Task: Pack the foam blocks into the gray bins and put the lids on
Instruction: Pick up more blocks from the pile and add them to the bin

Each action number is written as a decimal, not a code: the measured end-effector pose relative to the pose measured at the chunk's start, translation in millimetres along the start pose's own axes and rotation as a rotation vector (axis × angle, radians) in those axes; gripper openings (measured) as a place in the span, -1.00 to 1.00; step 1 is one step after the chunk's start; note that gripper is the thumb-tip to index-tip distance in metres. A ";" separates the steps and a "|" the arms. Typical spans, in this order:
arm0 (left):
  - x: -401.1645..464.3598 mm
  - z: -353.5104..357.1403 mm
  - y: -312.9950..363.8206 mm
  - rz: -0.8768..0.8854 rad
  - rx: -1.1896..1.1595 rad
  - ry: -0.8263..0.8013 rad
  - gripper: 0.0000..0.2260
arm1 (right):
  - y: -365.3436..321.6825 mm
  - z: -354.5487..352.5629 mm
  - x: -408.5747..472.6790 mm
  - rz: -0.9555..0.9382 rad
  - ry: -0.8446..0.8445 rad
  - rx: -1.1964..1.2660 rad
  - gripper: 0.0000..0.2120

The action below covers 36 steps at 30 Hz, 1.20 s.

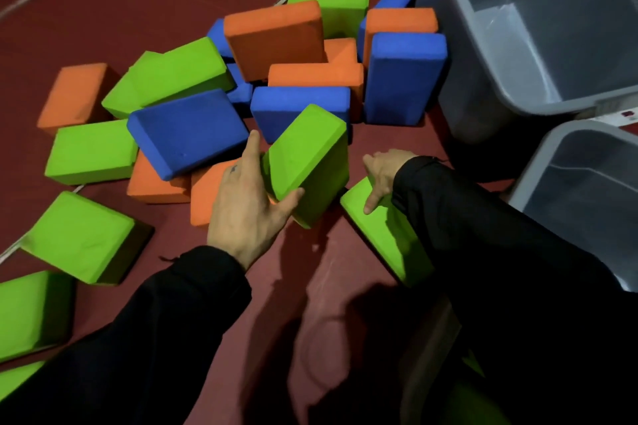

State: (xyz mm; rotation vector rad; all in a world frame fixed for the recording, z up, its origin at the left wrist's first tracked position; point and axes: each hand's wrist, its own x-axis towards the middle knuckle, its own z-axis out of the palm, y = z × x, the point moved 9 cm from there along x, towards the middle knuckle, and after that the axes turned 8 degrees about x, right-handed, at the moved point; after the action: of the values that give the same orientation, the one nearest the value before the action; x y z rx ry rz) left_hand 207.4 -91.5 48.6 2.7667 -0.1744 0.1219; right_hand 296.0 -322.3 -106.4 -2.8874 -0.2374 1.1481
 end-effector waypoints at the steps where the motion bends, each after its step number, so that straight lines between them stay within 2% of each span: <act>1: 0.3 -5.5 5.5 0.001 0.003 0.010 -0.09 | -5.5 -5.1 -7.4 -0.011 -0.014 -0.014 0.08; 3: 0.7 -20.7 13.2 -0.017 -0.005 0.052 -0.11 | -14.8 -14.9 -24.5 -0.005 -0.057 -0.079 0.22; 5: 1.3 -46.6 18.5 -0.049 -0.021 0.125 -0.12 | -24.1 -26.6 -48.3 -0.019 -0.043 -0.185 0.17; 7: -0.9 -78.2 27.8 -0.037 -0.011 0.213 -0.11 | -32.4 -44.2 -79.3 -0.079 0.082 -0.271 0.04; 9: -3.8 -111.9 37.7 0.012 0.002 0.290 -0.13 | -33.5 -66.7 -121.1 -0.143 0.293 -0.255 0.00; 13: 8.3 -155.6 25.0 0.015 -0.120 0.419 -0.34 | -0.8 -101.8 -225.1 -0.213 0.707 0.101 -0.09; 16: 18.7 -163.6 32.7 0.031 -0.257 0.457 -0.29 | 46.6 -105.9 -291.7 -0.152 0.907 0.303 -0.10; 19: 17.3 -159.7 98.0 0.215 -0.374 0.445 -0.42 | 116.5 -91.3 -363.3 -0.031 1.158 0.474 -0.08; 21: 9.3 -153.2 159.8 0.372 -0.369 0.443 -0.51 | 169.9 -60.4 -412.0 0.146 1.271 0.619 -0.11; 24: -16.2 -147.7 240.3 0.573 -0.423 0.462 -0.42 | 223.3 -6.4 -482.4 0.329 1.396 0.890 -0.14; 26: -34.0 -138.4 290.7 0.693 -0.439 0.422 -0.38 | 240.6 26.5 -532.7 0.429 1.502 0.910 -0.16; 30: -65.2 -87.4 355.7 0.881 -0.364 0.209 -0.32 | 257.5 75.3 -601.5 0.673 1.626 0.840 -0.23; 33: -81.0 -24.2 372.5 0.938 -0.228 0.000 -0.27 | 264.9 93.6 -614.2 0.785 1.626 0.827 -0.21; 36: -91.1 34.9 372.8 0.985 -0.076 -0.117 -0.27 | 265.3 92.6 -603.5 0.762 1.568 0.762 -0.20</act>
State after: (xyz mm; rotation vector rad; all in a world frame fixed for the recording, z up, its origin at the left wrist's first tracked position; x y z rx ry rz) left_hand 68.4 -439.7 137.7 2.3502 -1.5027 0.1901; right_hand -165.1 -678.2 215.8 -2.2053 1.0580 -1.0360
